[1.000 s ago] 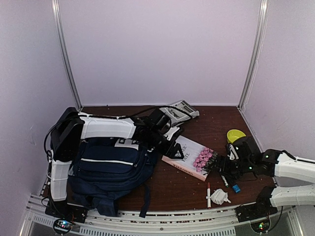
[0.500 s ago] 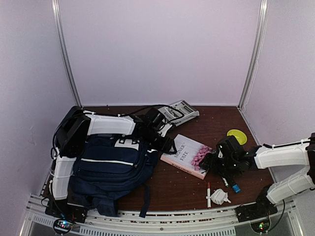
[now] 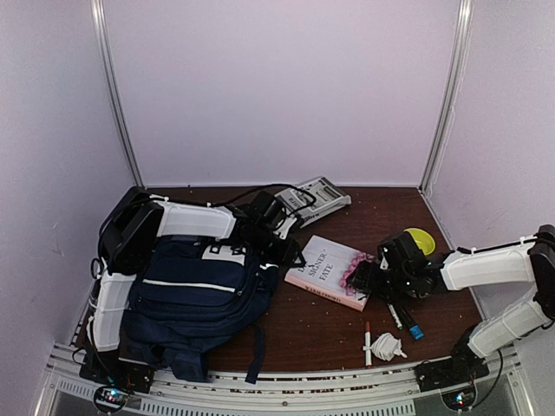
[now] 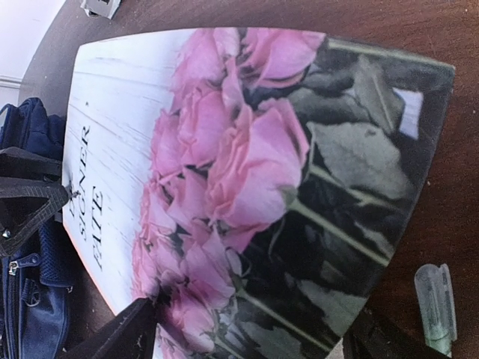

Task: Pack the student bag
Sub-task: Adjust the book at the center of the board, then grab the book from the center of the board, then grab the largest pocket of the student bag, then place the book in the largest pocket of the bag.

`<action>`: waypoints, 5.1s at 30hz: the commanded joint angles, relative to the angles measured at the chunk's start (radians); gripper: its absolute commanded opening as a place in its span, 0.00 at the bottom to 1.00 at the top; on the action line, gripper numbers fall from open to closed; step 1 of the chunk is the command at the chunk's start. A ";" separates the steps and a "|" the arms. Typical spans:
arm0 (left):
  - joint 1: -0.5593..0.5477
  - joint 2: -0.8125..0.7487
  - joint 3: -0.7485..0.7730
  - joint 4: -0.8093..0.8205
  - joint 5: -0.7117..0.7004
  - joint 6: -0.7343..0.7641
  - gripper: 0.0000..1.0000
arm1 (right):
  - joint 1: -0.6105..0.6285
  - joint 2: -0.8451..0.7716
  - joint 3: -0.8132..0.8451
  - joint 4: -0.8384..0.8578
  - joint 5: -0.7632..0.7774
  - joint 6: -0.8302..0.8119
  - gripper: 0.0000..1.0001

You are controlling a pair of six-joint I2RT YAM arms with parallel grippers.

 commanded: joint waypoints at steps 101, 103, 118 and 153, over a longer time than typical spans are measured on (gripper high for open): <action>-0.212 -0.634 -0.320 -1.014 -0.566 0.302 0.98 | -0.153 -0.038 0.495 -0.292 -0.154 -0.425 0.29; -0.212 -0.605 -0.286 -1.022 -0.622 0.304 0.97 | -0.153 -0.043 0.493 -0.294 -0.161 -0.424 0.29; -0.037 -0.718 -0.247 -0.614 -0.487 0.302 0.00 | -0.170 -0.175 0.500 -0.336 -0.173 -0.430 0.29; 0.046 -0.599 0.271 -0.024 -0.453 0.033 0.00 | 0.176 0.110 0.265 0.594 0.139 0.444 0.24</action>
